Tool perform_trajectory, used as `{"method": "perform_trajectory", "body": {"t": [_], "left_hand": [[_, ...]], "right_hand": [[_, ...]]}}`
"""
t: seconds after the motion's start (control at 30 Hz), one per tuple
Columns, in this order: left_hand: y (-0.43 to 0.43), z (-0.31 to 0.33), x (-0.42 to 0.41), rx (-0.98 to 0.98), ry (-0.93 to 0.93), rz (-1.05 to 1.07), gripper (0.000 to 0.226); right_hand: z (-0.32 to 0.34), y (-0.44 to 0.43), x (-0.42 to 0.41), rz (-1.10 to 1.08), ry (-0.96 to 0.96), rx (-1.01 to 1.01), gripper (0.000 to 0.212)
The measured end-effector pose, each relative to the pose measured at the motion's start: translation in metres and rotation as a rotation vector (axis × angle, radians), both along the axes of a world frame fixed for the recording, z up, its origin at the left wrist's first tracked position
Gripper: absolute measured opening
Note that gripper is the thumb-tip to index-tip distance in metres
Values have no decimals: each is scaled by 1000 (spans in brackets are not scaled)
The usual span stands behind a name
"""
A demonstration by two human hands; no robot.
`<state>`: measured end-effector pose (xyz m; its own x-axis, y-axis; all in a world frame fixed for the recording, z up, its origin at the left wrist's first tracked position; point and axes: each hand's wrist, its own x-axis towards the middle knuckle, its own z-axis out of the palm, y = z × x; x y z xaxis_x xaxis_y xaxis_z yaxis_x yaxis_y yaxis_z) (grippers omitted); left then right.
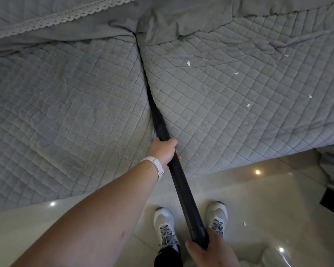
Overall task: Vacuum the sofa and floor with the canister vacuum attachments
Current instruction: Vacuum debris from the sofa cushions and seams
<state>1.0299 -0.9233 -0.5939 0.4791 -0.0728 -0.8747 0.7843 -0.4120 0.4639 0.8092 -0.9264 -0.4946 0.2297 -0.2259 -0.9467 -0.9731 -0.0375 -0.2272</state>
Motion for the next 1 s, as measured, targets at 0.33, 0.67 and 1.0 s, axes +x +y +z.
{"method": "perform_trajectory", "body": {"t": [0.33,0.67,1.0], "left_hand": [[-13,2,16,-7,-42,35,13],[-36,6,45,-5,-74,56,16],[-46,14,45,-19,-104,77,33]], "right_hand": [[4,-14,20,11,-23,-42,17],[4,-40,44,-15,-74,-51,19],[9,-60,48,31,-82,-30,19]]}}
